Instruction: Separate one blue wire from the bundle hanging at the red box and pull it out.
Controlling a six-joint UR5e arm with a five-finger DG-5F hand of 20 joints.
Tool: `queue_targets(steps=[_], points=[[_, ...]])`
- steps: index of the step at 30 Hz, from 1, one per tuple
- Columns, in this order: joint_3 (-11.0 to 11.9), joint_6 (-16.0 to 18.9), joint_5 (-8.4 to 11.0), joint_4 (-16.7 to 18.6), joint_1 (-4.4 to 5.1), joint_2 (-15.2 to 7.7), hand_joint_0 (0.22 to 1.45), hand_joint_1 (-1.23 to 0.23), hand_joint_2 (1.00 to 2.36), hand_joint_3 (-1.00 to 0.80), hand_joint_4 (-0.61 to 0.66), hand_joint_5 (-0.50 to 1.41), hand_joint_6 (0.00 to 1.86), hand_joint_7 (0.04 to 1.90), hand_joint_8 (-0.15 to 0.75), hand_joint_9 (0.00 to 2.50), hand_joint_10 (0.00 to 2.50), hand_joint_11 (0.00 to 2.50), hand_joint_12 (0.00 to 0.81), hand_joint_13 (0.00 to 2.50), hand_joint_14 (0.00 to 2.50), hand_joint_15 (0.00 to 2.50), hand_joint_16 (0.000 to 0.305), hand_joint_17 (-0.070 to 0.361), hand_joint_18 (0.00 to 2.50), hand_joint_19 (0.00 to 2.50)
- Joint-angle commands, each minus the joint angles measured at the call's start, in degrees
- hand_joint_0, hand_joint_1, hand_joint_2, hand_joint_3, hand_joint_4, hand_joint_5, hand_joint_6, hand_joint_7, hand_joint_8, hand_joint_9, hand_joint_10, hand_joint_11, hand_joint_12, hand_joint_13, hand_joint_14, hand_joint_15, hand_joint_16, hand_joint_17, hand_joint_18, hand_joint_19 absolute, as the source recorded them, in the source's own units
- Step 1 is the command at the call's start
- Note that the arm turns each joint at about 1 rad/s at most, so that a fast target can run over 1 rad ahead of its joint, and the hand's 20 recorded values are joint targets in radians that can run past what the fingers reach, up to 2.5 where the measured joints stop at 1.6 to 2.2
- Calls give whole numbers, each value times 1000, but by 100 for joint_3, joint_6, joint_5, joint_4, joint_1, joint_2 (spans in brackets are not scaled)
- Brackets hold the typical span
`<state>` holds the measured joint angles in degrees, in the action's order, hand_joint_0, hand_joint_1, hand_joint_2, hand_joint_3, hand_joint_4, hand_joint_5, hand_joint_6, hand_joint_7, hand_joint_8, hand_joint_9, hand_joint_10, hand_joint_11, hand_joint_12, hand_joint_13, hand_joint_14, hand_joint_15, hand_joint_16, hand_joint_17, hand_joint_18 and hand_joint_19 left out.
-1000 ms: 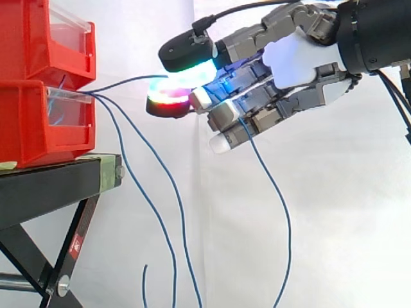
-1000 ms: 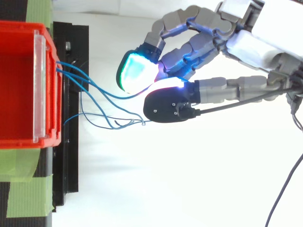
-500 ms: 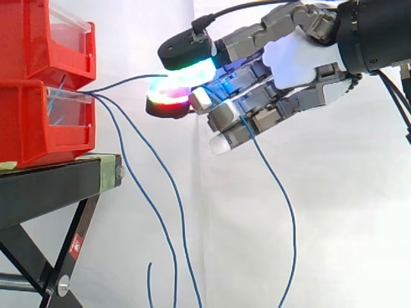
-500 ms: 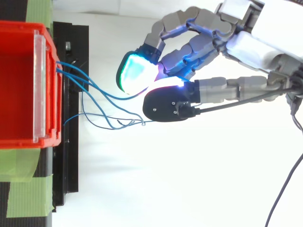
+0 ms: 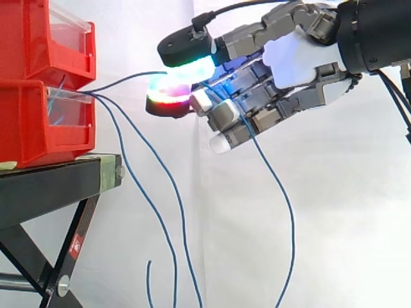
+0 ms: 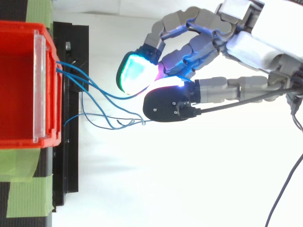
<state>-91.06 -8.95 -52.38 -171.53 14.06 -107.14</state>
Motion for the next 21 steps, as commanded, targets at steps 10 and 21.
queue_targets(steps=[10,21], points=[[1,-2,0,6,0,0,449,-691,1008,-334,235,-232,879,837,347,881,14,1295,437,1025,7,1466,61,138,777,545],[1,7,0,-3,0,0,483,-745,1010,-339,216,-231,880,832,328,870,13,1294,406,1015,9,1458,57,129,764,558]])
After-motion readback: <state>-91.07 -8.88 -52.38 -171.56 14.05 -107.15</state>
